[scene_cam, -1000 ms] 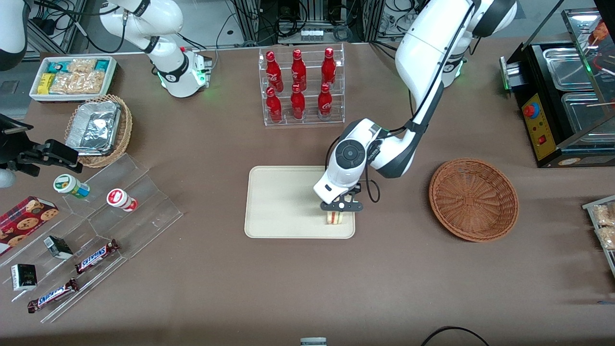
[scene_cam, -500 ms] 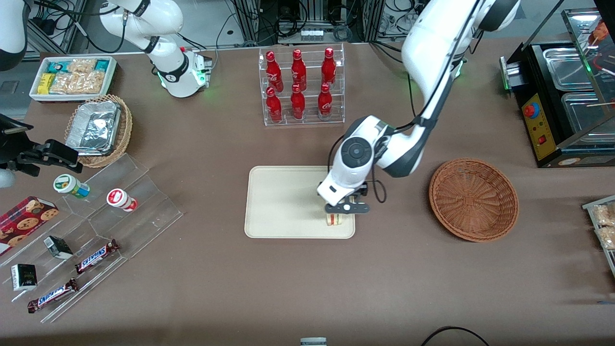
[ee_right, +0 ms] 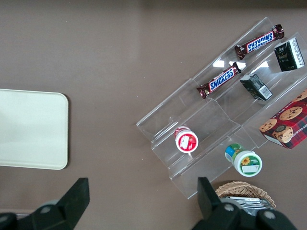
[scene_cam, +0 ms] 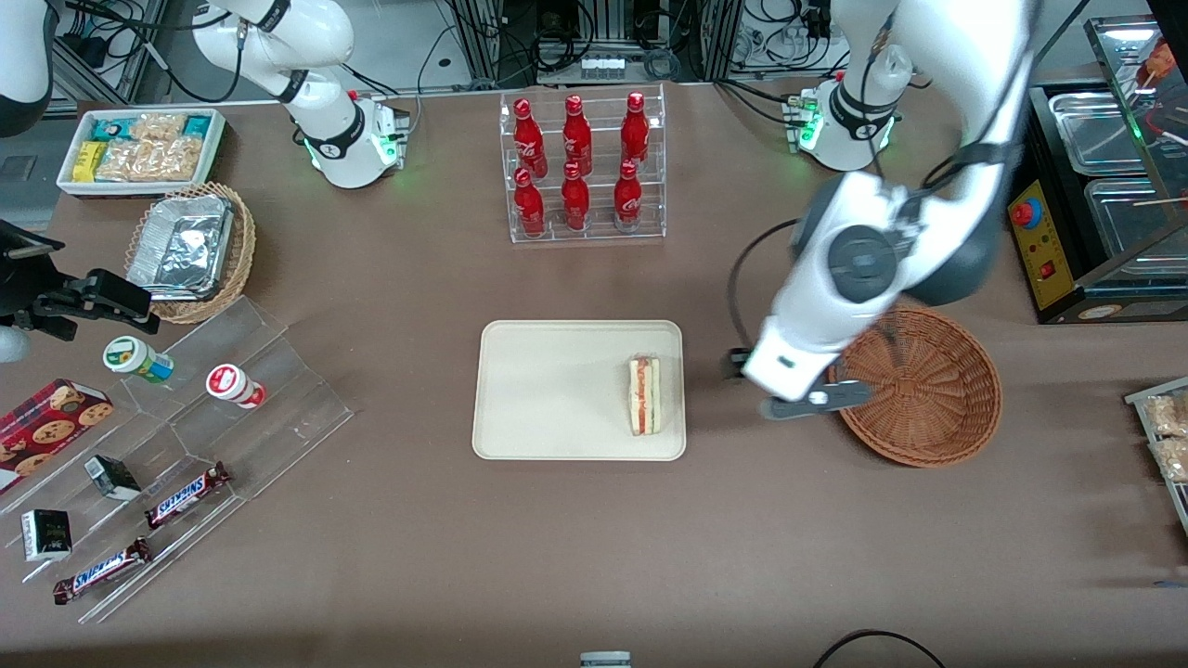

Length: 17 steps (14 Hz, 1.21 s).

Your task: Place sandwich from basket to tray

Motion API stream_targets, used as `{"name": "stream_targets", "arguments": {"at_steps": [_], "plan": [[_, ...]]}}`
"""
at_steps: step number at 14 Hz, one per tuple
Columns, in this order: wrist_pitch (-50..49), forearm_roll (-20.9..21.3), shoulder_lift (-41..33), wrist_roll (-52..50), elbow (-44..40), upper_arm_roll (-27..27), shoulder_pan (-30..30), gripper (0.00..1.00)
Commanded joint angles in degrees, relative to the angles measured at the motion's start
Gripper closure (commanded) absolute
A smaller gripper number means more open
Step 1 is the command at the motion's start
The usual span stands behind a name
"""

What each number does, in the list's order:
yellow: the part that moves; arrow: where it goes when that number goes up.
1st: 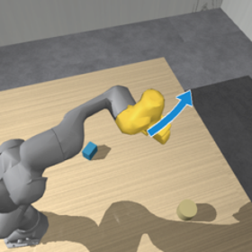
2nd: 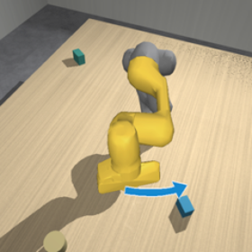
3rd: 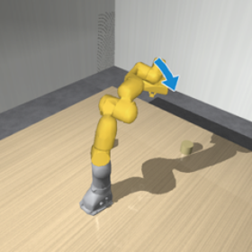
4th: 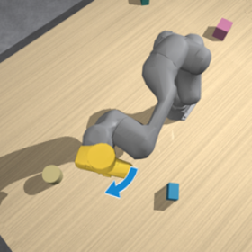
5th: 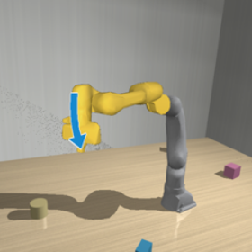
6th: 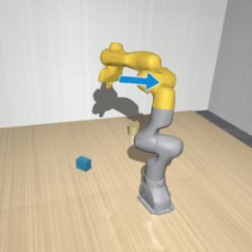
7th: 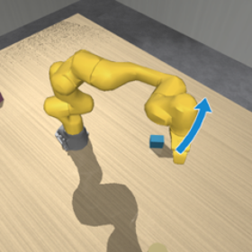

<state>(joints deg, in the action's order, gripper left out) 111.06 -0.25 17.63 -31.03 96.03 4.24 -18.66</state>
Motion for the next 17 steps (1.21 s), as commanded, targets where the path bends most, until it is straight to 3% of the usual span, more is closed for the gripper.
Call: {"name": "stream_targets", "arguments": {"at_steps": [1,3,7,12,17], "plan": [[-6.4,-0.8,-5.8,10.2,2.8,0.4,6.2,0.00],[-10.6,-0.8,-9.3,18.2,2.9,0.4,11.2,0.00],[-15.9,0.8,-16.8,19.3,3.0,0.4,16.7,0.00],[-17.2,1.1,-20.6,23.1,2.7,-1.3,17.3,0.00],[-21.1,1.4,-19.1,24.6,-1.0,-2.7,17.2,0.00]]}}
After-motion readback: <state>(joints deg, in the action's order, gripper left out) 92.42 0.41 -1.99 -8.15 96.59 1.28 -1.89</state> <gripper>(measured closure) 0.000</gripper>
